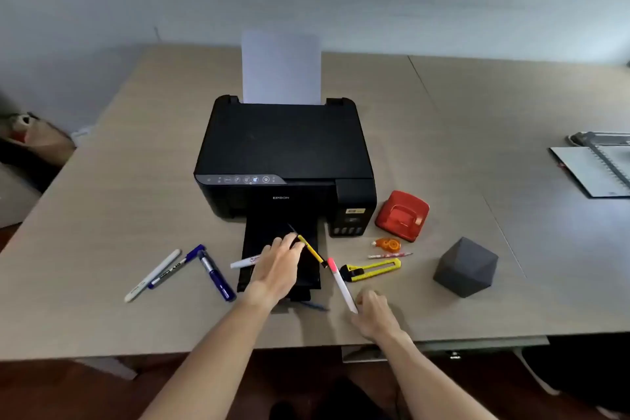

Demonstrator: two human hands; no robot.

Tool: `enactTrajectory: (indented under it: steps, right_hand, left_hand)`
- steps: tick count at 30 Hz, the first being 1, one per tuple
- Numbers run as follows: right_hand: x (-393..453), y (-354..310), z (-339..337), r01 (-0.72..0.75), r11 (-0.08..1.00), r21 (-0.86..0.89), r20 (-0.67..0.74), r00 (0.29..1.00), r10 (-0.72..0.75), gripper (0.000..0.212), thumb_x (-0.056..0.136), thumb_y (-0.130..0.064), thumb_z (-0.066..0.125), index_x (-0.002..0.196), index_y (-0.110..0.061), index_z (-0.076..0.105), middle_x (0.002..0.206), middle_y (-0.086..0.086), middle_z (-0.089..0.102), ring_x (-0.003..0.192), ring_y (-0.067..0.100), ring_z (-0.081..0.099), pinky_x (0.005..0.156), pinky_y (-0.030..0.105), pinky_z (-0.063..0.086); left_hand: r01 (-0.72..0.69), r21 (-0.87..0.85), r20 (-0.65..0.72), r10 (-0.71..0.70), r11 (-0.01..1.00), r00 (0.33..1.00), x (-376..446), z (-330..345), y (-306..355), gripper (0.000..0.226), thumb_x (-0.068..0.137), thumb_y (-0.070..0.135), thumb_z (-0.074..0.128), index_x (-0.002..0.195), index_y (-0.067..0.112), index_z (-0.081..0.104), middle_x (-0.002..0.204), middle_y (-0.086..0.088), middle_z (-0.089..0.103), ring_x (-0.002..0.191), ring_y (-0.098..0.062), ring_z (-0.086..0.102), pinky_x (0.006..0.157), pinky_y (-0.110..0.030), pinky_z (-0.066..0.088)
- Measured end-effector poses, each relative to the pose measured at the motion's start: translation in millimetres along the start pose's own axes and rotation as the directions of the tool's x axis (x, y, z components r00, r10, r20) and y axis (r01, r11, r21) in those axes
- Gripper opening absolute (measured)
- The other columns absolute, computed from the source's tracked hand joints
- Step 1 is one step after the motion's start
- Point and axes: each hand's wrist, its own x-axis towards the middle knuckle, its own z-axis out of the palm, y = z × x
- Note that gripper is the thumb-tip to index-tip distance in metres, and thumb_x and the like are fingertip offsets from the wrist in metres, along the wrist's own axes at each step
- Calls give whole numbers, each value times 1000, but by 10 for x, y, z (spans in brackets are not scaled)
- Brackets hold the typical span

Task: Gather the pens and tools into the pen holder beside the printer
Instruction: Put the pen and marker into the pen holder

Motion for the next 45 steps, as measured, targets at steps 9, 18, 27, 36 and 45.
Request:
enactTrajectory:
  steps: [9, 18, 27, 36, 45]
  right_hand:
    - [63, 75, 67, 26, 999, -47, -56, 998, -29, 14, 87, -25, 53, 80, -15, 48, 83, 4, 50, 70, 27, 48, 60, 32, 37]
    - [-2, 574, -340, 236, 970, -48, -367, 900, -237, 11, 96, -13, 45, 91, -10, 54, 85, 10, 57, 72, 31, 55, 61, 34, 38]
    - [-98, 1221, -1638, 185, 980, -71, -739, 650, -176, 13, 91, -5, 41, 97, -9, 52, 98, 14, 51, 84, 39, 53, 73, 49, 50]
    - [-79, 1223, -1849, 45, 998, -35, -732, 679, -56, 26, 80, 10, 43, 100, -3, 53, 100, 18, 53, 91, 37, 50, 80, 46, 46]
    - [12, 1359, -1907, -40, 998, -39, -525, 851, 13, 15, 88, -4, 44, 97, -7, 55, 104, 15, 58, 99, 32, 52, 84, 39, 43]
  left_hand:
    - [-95, 172, -15, 99, 980, 995, 231, 201, -17, 63, 64, -4, 79, 120, 19, 60, 120, -7, 61, 93, -25, 60, 73, -36, 54]
    - [-158, 193, 31, 155, 968, 987, 330, 74, -14, 25, 74, 10, 77, 88, 19, 59, 86, -3, 58, 73, -18, 54, 59, -28, 46]
    - [-243, 64, -49, 246, 968, 968, 464, -24, 217, 29, 82, 2, 67, 90, 25, 51, 78, 9, 60, 73, -14, 53, 60, -25, 43]
    - [-428, -444, -251, 350, 787, 903, 797, -299, 1255, 47, 99, 11, 45, 140, 24, 28, 98, -9, 64, 78, -15, 61, 75, -37, 55]
    - [-366, -661, -214, 303, 656, 929, 1212, -563, 2372, 67, 96, 9, 47, 146, 38, 13, 70, -14, 60, 60, -28, 57, 65, -51, 50]
